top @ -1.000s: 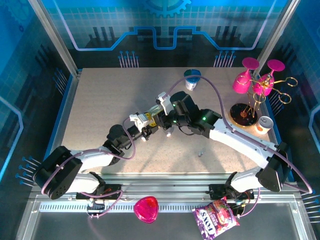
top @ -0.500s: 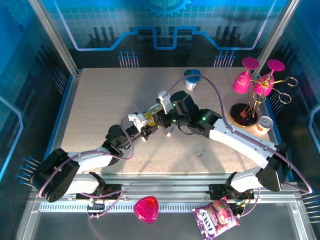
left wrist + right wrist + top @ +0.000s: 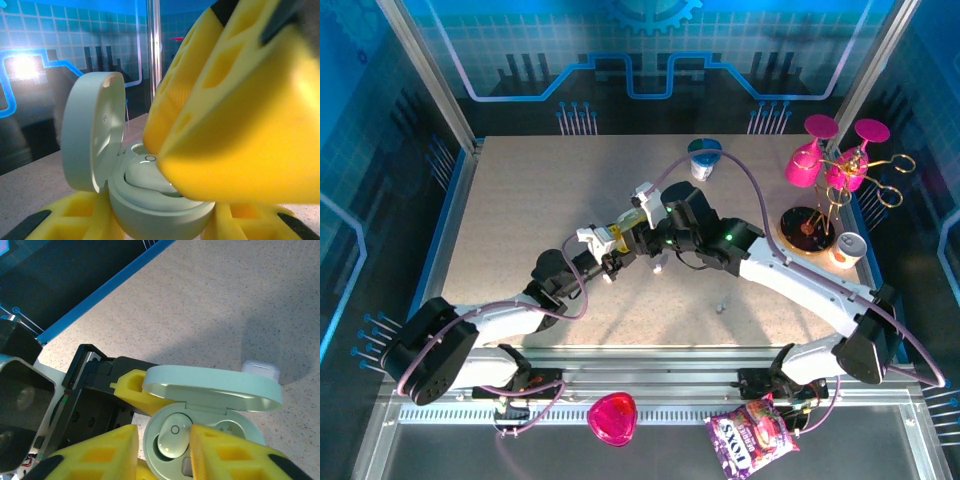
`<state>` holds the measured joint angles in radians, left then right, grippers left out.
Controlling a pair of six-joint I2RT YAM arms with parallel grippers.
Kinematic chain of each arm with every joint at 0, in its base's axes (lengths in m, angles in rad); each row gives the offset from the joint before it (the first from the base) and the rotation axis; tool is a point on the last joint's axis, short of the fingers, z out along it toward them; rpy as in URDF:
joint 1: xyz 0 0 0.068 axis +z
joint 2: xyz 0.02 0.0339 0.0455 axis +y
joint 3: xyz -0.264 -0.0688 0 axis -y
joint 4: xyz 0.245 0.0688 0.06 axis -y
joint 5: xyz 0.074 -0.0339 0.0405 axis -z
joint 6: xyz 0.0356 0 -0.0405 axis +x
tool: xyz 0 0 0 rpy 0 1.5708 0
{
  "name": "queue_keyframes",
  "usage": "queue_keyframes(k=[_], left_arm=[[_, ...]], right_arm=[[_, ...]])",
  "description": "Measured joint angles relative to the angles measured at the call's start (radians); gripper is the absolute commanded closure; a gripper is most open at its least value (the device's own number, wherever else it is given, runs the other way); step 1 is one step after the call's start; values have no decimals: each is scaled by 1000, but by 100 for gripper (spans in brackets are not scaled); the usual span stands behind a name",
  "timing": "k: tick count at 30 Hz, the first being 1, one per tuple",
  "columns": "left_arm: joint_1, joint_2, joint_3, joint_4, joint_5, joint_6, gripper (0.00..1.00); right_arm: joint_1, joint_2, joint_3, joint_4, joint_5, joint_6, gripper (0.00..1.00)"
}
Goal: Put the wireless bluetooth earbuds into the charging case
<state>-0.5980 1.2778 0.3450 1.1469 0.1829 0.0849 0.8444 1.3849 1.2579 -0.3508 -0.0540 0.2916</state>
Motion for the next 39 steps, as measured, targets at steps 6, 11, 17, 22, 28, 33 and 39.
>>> queue_keyframes(k=[6, 11, 17, 22, 28, 33, 39], left_arm=[[0, 0, 0, 0, 0, 0, 68], [0, -11, 0, -11, 1, 0, 68], [0, -79, -1, -50, 27, 5, 68], [0, -123, -2, -70, 54, 20, 68], [0, -148, -2, -102, 92, 23, 68], [0, -168, -2, -128, 111, 23, 68], [0, -171, -2, -149, 126, 23, 68]], right_arm=[[0, -105, -53, 13, -13, -1, 38], [-21, -278, -177, 23, 13, 20, 35], [-171, -453, -336, -66, 74, 77, 34], [-319, -496, -495, -161, 71, 130, 34], [-414, -409, -649, -183, 7, 164, 34], [-430, -281, -680, -148, -56, 164, 35], [-433, -175, -684, -74, -108, 156, 36]])
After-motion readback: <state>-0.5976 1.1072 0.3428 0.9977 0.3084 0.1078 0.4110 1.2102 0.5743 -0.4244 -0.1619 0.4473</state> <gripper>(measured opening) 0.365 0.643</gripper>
